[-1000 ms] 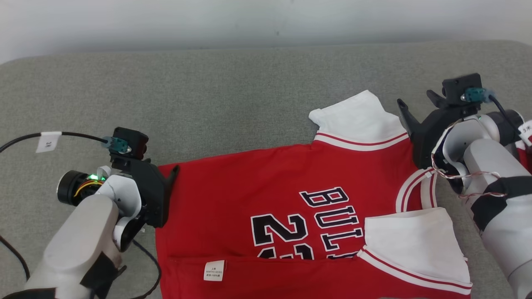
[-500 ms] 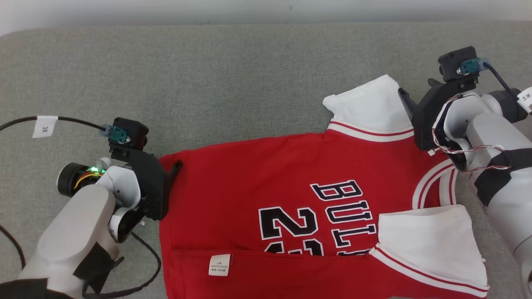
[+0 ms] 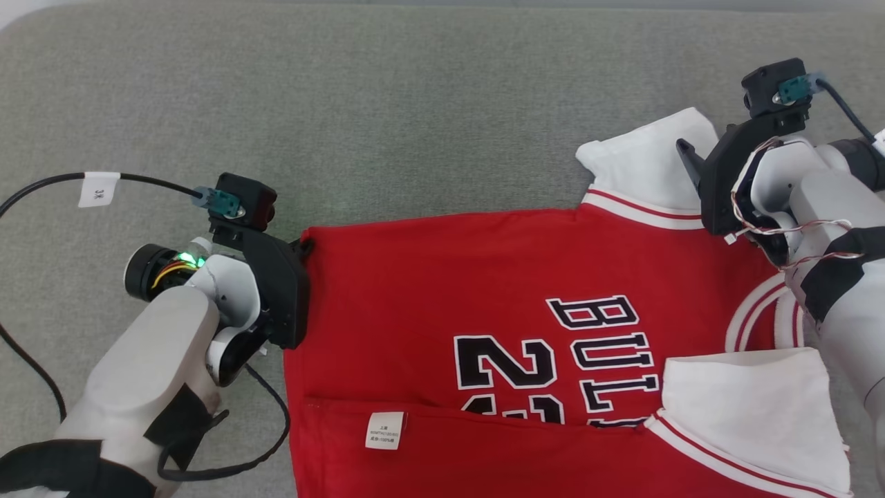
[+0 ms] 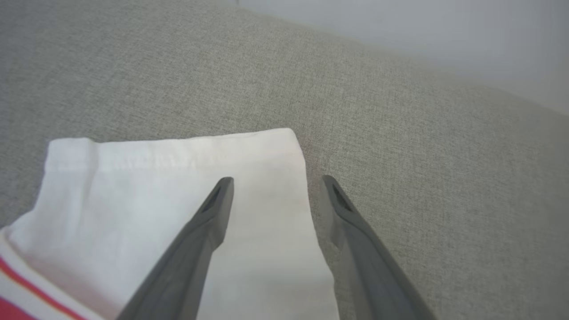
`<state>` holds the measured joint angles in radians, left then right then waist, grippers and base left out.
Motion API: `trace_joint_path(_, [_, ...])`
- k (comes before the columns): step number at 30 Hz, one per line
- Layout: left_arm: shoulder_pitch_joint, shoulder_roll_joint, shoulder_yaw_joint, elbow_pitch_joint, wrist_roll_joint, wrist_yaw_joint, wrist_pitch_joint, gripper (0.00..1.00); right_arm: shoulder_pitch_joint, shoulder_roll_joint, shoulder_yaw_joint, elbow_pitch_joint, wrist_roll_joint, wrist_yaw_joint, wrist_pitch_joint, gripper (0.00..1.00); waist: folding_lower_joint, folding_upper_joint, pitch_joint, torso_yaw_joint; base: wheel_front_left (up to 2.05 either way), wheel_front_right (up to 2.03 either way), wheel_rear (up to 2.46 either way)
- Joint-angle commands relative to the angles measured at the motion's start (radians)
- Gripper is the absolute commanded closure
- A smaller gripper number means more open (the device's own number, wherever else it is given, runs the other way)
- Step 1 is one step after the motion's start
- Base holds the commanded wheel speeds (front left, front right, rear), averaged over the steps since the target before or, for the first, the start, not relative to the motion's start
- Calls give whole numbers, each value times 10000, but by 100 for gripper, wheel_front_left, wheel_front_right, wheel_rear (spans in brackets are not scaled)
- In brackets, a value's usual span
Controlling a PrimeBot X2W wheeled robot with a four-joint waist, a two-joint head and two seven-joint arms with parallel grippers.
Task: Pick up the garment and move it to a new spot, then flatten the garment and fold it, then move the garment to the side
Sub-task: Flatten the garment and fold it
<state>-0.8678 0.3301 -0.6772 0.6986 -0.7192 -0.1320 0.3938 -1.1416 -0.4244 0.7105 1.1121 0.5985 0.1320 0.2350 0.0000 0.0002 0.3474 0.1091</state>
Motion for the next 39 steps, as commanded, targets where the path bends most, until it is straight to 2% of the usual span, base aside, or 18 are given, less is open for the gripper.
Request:
trace_joint_path(1, [-3,-12,-81,109,-13,29,3,100,-137,-19,35,3,83,-27,11,0,0,-2,122,144,0,0,0])
trace_joint_path(17, [-658,-406,-869,257,-429,31,-859,100,-739,-393,144,1211,477,-27,55,0,0,-2,628,901,0,0,0])
trace_joint_path(18, [-700,-409,-897,292,-445,32,-915,100,-739,-397,98,1267,500,-27,-16,3,0,-2,645,922,0,0,0])
trace_joint_path(19, [-720,-413,-925,318,-462,34,-975,100,-701,-383,123,1304,480,-27,-28,49,0,-2,654,935,0,0,0])
trace_joint_path(20, [-724,-402,-942,350,-478,34,-1047,100,-661,-364,126,1353,482,-27,-50,82,0,-2,658,941,0,0,0])
trace_joint_path(21, [-749,-378,-949,398,-497,35,-1124,100,-659,-358,84,1396,538,-27,-121,100,0,-2,658,938,0,0,0])
trace_joint_path(33, [-616,-258,-774,1179,-377,37,-2735,100,-479,-324,-325,1686,240,-27,-2467,100,0,-2,-168,514,0,0,0])
trace_joint_path(39, [-374,-174,-887,1579,-325,33,-3522,100,79,48,-540,1722,401,-27,-3550,100,0,-2,-863,133,0,0,0])
